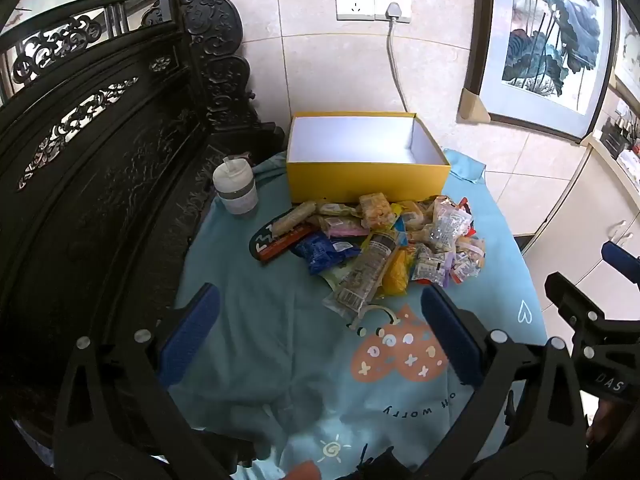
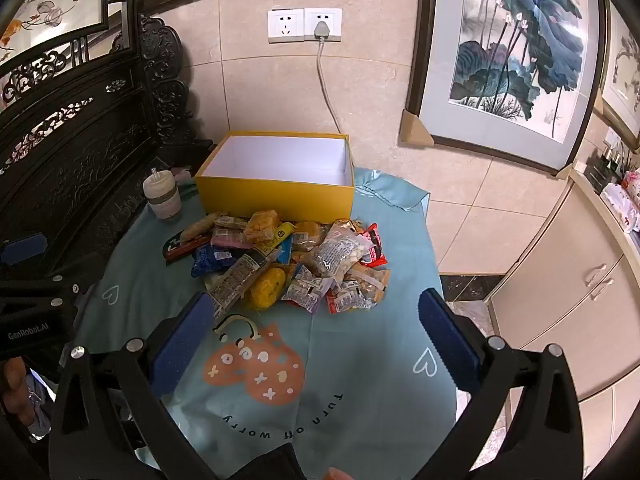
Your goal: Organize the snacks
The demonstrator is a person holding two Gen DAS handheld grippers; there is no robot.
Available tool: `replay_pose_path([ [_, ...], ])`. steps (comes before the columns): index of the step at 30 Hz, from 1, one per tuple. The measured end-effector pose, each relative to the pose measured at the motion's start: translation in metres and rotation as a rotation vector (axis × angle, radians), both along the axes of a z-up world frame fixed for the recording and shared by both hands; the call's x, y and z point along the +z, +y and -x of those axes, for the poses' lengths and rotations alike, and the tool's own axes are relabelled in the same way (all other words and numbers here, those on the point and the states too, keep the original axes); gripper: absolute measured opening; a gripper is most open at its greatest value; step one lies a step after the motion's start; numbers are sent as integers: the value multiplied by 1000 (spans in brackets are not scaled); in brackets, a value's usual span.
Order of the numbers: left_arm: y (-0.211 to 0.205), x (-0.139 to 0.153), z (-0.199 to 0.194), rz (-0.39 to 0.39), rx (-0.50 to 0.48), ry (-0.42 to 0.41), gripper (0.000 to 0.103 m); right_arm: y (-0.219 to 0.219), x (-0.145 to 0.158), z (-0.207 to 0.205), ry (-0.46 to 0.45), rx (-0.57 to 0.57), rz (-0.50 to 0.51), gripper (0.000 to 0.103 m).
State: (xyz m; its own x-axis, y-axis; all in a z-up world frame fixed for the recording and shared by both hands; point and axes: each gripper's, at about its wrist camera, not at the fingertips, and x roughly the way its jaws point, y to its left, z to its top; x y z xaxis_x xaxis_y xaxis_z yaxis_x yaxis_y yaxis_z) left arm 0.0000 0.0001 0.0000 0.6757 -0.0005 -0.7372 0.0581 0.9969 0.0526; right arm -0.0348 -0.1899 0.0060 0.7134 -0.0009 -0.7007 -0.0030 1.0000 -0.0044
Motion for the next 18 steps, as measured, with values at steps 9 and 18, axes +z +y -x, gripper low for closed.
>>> replay_pose_path([
  [9,-1,0,-2,3,11,1,101,2,0,0,-4,7,4,102],
  [18,3,-1,0,7,7,1,101,2,1,-2,-1,2,8,102],
])
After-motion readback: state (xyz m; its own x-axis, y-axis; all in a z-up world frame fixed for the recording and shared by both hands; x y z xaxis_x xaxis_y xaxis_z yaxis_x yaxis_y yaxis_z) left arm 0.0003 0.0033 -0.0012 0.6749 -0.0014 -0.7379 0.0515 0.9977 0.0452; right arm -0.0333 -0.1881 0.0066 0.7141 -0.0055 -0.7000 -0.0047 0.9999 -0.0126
